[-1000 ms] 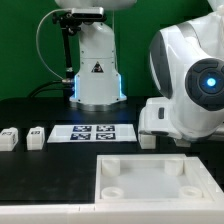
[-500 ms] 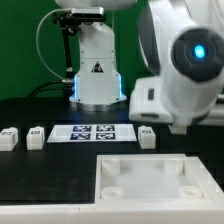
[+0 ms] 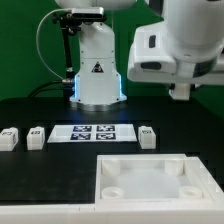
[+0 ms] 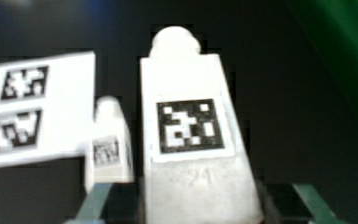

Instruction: Assemble one leg

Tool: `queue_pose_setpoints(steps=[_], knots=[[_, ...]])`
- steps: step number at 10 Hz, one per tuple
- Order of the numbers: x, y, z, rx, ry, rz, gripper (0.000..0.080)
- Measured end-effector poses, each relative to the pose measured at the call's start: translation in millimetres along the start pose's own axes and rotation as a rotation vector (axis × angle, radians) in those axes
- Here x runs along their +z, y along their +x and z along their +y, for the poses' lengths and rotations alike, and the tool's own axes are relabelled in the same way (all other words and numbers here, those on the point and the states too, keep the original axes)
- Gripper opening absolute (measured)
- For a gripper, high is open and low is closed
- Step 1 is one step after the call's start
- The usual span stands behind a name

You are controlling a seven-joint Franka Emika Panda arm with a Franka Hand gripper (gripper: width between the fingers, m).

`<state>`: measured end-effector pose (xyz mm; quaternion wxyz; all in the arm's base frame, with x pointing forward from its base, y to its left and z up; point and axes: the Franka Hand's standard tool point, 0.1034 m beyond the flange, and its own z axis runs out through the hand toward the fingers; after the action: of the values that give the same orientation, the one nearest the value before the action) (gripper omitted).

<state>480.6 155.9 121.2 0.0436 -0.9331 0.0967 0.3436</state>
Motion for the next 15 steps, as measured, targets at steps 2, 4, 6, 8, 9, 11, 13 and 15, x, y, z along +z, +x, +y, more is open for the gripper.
queue_pose_setpoints(steps=[2, 4, 6, 8, 9, 11, 13, 15], knots=[[-30.9, -2.2, 19.2, -0.081, -0.012, 0.144, 0.0294], [-85.9, 8.6, 38.1, -0.097, 0.014, 0.285, 0.0294], [-118.2, 9.4, 27.3, -0.112, 0.033, 0.48, 0.0294], [-116.8, 10.3, 24.4, -0.122, 0.057, 0.645, 0.0294], [-121.3, 13.7, 20.6, -0.127, 0.08, 0.759, 0.0294], [-123.2, 36.0, 16.2, -0.182, 0.084, 0.991, 0.0294], [-144.8, 53.1, 15.4, -0.209, 0.065, 1.065, 0.0294], [-155.9, 54.2, 2.3, -0.232, 0.048, 1.068, 0.0294]])
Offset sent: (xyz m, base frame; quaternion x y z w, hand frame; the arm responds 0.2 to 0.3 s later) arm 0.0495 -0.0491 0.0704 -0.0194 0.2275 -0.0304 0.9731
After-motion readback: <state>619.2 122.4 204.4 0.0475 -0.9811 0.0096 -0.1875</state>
